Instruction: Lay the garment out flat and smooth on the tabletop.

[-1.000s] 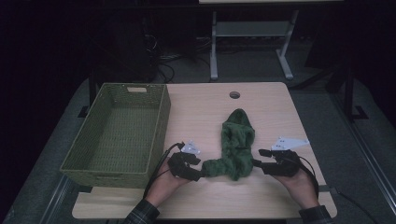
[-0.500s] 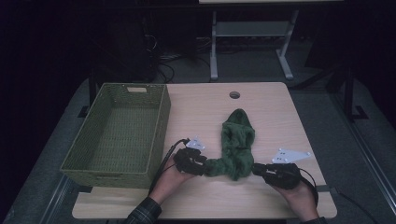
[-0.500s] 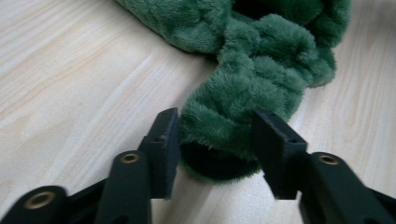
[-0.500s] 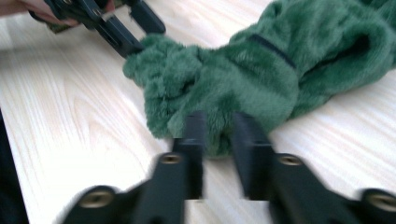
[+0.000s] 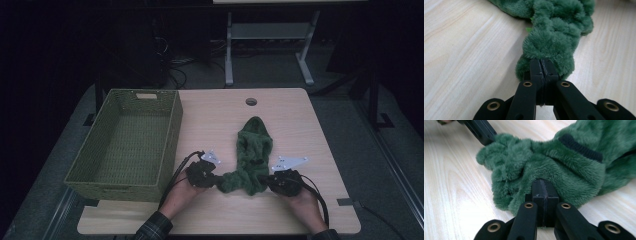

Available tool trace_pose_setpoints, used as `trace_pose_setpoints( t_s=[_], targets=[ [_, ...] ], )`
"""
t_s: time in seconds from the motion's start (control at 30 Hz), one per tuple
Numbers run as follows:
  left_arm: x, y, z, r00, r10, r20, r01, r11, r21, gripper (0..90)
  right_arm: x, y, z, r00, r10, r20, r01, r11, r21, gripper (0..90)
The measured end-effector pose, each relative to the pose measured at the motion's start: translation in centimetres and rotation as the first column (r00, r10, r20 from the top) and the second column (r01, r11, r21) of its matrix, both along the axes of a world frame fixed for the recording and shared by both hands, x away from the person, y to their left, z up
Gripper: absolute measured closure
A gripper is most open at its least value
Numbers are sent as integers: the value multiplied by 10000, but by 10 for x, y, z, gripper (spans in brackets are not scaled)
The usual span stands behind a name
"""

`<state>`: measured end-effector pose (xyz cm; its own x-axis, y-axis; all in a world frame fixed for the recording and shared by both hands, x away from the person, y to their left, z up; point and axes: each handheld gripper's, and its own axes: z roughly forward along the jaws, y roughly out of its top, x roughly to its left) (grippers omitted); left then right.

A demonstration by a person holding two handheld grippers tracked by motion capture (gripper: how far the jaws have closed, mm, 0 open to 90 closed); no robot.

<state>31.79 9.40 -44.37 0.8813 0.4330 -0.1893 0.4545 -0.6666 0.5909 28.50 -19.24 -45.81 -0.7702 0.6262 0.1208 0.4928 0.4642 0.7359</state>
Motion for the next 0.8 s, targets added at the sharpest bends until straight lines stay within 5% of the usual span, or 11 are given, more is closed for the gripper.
trace_pose_setpoints(
  t_s=[0.43,0.8],
  targets=[
    [-32,24,22,9991,345,-251,-366,9953,-900,896,4,5,-9,9988,410,-276,-417,9989,-236,900],
    [-6,3,44,9994,288,201,-244,9804,-1954,884,4,6,-8,9984,570,-19,-570,9975,-421,899]
  ],
)
